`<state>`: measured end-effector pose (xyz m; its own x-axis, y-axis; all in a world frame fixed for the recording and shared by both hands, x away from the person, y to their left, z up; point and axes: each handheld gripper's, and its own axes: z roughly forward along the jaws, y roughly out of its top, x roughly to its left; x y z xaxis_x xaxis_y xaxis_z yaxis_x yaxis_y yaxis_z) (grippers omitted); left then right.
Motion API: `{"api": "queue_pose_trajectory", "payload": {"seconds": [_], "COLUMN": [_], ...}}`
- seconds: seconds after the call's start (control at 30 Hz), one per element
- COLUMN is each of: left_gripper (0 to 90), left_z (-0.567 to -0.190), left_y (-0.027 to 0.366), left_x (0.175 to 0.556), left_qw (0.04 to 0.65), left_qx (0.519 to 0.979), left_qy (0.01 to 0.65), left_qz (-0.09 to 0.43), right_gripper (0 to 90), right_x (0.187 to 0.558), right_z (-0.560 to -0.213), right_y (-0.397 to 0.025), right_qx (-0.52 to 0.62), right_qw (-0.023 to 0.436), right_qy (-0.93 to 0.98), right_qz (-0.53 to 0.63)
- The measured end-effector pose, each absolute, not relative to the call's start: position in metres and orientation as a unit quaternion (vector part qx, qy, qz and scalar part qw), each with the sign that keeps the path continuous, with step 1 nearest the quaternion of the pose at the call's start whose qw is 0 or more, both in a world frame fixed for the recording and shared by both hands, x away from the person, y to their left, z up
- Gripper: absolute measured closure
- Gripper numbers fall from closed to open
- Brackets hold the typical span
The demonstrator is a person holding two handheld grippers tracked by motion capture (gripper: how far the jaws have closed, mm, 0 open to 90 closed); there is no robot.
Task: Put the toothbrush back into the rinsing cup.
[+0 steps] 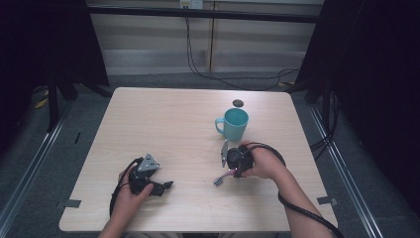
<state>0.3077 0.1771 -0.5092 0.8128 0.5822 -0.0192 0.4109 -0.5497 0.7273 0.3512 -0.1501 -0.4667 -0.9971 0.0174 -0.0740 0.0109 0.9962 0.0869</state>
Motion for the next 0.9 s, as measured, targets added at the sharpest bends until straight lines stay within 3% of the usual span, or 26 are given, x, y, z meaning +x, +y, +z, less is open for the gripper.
{"api": "queue_pose_trajectory", "payload": {"seconds": [0.1, 0.27, 0.9], "left_gripper": [15.3, 15.3, 15.3], "left_z": [-0.509, -0.509, -0.509], "left_y": [0.177, 0.177, 0.177], "left_x": [0.308, 0.308, 0.308], "left_qw": [0.38, 0.38, 0.381], "left_qx": [0.873, 0.873, 0.873], "left_qy": [0.285, 0.284, 0.284], "left_qz": [0.113, 0.113, 0.112], "right_gripper": [72.7, 81.0, 82.3], "right_x": [0.349, 0.349, 0.347], "right_z": [-0.467, -0.467, -0.456], "right_y": [-0.149, -0.15, -0.167], "right_qx": [0.011, 0.023, 0.1], "right_qw": [0.022, 0.006, 0.016], "right_qy": [0.999, 0.999, 0.99], "right_qz": [0.041, 0.042, 0.097]}}
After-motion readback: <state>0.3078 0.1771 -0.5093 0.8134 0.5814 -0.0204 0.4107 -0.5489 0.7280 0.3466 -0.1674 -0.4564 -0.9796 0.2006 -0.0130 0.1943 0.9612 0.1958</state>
